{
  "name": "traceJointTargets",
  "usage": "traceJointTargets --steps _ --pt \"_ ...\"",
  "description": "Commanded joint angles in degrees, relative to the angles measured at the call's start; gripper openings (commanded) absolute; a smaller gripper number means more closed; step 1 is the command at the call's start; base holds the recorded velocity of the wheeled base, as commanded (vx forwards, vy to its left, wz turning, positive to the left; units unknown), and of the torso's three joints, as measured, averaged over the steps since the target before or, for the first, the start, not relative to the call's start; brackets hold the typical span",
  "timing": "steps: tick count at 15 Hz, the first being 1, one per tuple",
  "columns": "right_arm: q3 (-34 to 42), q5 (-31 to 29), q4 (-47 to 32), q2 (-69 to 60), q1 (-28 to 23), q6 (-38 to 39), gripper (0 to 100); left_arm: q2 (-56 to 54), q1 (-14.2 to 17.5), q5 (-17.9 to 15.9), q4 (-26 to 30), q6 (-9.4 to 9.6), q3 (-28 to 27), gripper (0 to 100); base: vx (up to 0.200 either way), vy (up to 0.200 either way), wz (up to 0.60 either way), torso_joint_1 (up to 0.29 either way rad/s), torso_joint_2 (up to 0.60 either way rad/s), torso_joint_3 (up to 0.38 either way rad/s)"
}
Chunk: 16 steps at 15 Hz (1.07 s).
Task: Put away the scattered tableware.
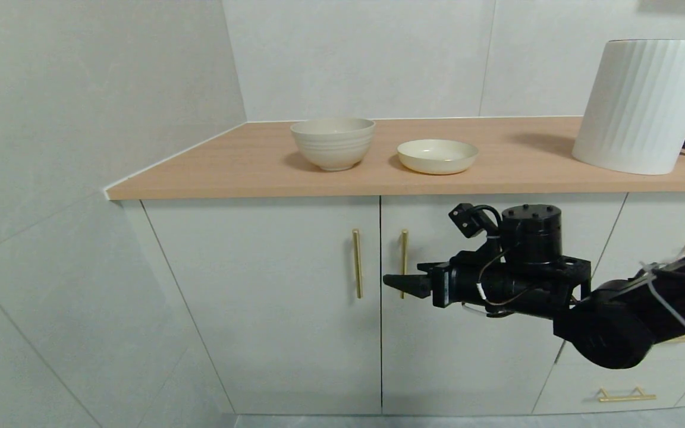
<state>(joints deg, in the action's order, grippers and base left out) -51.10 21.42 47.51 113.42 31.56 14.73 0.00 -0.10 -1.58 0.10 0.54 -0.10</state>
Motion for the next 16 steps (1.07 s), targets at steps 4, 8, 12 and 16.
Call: traceJointTargets --steps 4,8,12,16 --pt "-1.81 -1.38 4.79 6.02 0.69 2.59 100 0.0 0.01 0.0 -0.01 -0.01 0.01 100 0.0 0.0 0.0 0.0 0.0 0.0" --pt "-2.6 -1.47 7.51 7.6 0.08 3.12 100 0.0 0.01 0.0 -0.01 -0.01 0.01 100 0.0 0.0 0.0 0.0 0.0 0.0" --pt "-3.3 -1.47 10.15 9.89 0.34 5.31 100 0.0 0.01 0.0 -0.01 -0.01 0.01 100 0.0 0.0 0.0 0.0 0.0 0.0" --pt "-3.65 -1.38 12.61 11.21 0.61 8.74 100 0.0 0.01 0.0 -0.01 -0.01 0.01 100 0.0 0.0 0.0 0.0 0.0 0.0"
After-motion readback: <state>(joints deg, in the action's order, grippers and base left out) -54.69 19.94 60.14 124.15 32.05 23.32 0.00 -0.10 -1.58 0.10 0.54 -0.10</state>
